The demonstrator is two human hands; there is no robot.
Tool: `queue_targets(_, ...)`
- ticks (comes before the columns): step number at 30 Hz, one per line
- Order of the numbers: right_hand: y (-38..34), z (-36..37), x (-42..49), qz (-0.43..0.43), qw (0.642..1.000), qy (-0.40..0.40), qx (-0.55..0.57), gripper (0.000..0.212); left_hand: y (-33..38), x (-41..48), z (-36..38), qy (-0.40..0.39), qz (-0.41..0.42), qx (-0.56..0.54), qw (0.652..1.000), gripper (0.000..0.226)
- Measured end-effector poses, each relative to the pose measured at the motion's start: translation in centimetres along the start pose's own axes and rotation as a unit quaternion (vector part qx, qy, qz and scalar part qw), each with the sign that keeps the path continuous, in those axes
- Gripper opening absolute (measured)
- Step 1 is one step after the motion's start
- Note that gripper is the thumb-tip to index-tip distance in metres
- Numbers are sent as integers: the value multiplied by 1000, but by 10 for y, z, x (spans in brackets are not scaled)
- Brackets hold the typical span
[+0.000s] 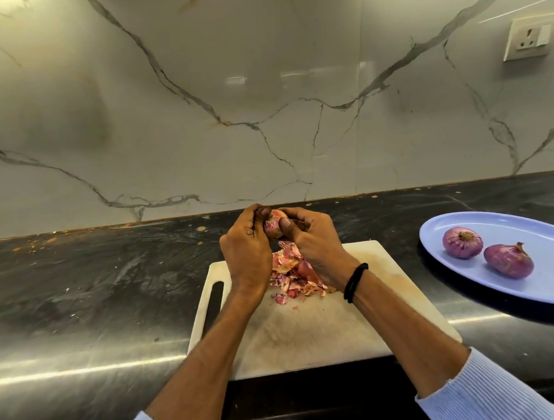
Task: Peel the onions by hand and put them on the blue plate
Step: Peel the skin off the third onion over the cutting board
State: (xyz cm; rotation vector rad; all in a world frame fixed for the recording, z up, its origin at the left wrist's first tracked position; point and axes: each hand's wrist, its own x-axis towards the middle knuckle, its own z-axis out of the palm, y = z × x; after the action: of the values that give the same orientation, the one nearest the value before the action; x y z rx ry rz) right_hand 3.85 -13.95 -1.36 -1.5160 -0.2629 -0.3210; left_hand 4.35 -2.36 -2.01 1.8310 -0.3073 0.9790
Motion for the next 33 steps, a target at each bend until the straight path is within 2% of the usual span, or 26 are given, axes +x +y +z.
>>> queue_targets(4,-2,-1,-2,0,1000,-26,18,28,-3,3,-2,11,-8,-2,1000,22)
queue_targets(8,-3,-3,-3,21,995,-73,62,30,-11,5,1,-32,-16,0,999,26)
queue_targets(14,-6,-10,2,42,997,-23,63,39,-18,8,3,-76,-39,-19,996,51)
queue_targets(16,-9,-13,3,55,996,-11,76,45,-12,7,2,-91,-44,-48,994,43)
queue_targets(19,-11,-13,3,66,993,-5,101,43,-8,8,3,-127,-52,-101,985,23)
queue_targets(22,-15,-16,2,68,991,4,119,41,-7,10,3,-141,-41,-116,982,22)
queue_targets(25,-16,-16,1,91,986,-2,136,38,-7,13,1,-130,-67,-134,980,17)
queue_targets(29,-12,-15,0,102,986,-36,128,40,-14,14,3,-132,-59,-80,986,14)
queue_targets(33,-10,-12,-3,108,986,-40,121,28,-14,11,4,-113,-29,-22,993,10)
